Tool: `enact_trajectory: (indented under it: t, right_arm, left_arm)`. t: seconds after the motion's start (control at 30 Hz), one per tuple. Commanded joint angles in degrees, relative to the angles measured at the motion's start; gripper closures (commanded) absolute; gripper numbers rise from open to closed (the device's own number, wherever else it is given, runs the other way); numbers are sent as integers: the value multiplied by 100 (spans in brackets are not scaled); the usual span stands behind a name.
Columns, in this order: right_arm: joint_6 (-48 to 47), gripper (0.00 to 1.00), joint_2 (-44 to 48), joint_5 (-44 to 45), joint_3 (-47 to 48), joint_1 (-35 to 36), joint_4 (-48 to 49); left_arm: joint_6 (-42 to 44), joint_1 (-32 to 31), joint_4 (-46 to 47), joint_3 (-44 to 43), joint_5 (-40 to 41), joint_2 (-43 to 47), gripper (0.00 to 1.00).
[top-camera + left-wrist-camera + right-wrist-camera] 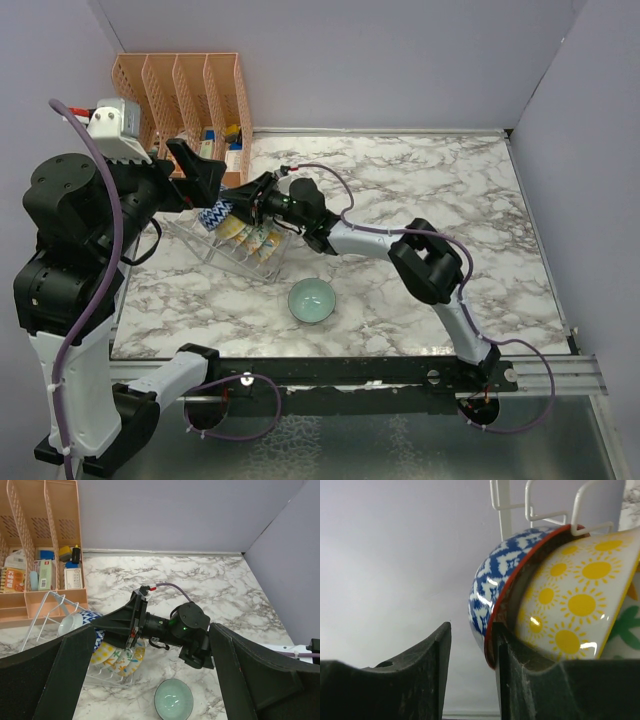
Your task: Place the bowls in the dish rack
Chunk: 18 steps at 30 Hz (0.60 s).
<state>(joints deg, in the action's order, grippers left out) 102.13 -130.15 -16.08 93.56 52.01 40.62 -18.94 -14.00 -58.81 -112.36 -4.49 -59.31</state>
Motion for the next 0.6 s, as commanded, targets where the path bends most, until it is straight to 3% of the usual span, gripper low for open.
enact_trajectory:
  t: [0.0,0.57]
  right_arm:
    - [-227,61,516,90,-148,-5,-1043]
    - [-836,60,1068,163,-128,-51,-1637]
  left_arm:
    - [20,-24,19,-110,90,-2,1]
    - [44,-24,80,34,71,66,1]
